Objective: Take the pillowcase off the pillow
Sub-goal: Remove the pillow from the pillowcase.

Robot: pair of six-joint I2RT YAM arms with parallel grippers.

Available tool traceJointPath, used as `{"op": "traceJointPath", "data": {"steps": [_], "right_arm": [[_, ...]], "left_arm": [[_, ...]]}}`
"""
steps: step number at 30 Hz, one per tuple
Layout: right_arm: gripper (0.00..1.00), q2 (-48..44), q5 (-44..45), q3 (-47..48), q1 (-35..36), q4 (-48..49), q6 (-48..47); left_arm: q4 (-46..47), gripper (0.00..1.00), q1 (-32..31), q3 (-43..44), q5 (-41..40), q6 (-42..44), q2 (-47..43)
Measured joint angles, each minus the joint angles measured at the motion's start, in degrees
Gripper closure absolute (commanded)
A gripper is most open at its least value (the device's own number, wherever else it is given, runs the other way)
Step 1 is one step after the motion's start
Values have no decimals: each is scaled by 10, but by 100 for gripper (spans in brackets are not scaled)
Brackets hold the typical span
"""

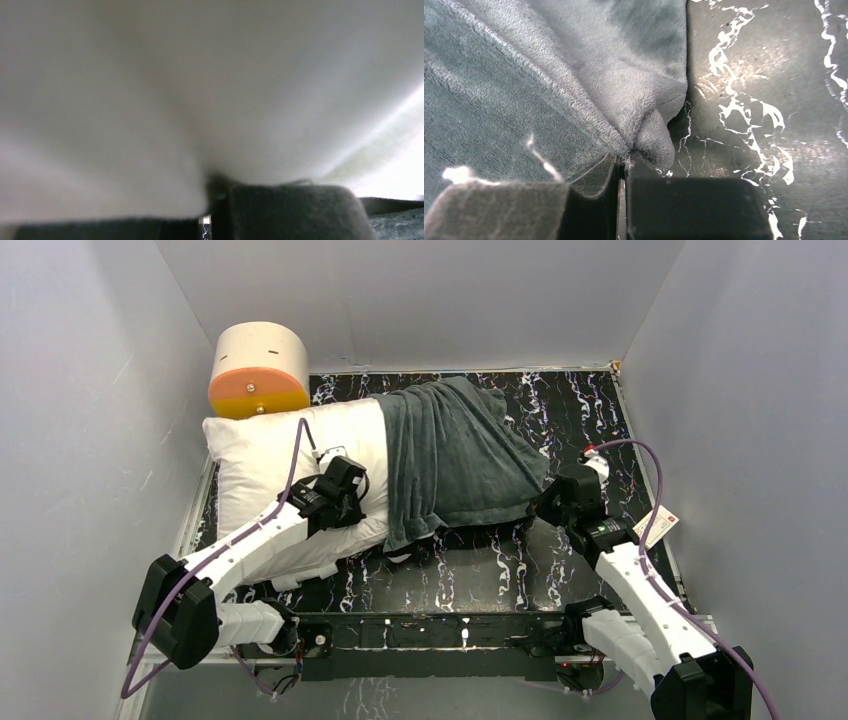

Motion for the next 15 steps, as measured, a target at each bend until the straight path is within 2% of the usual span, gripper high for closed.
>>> {"op": "traceJointPath", "data": {"steps": [8, 15], "right_arm": [[100, 27, 18, 58, -32, -48, -37], [100, 51, -83, 120, -143, -115, -71]], "left_arm": [[12, 100, 2, -15, 8, 0, -18], [21, 100, 2, -20, 21, 1, -26]]}}
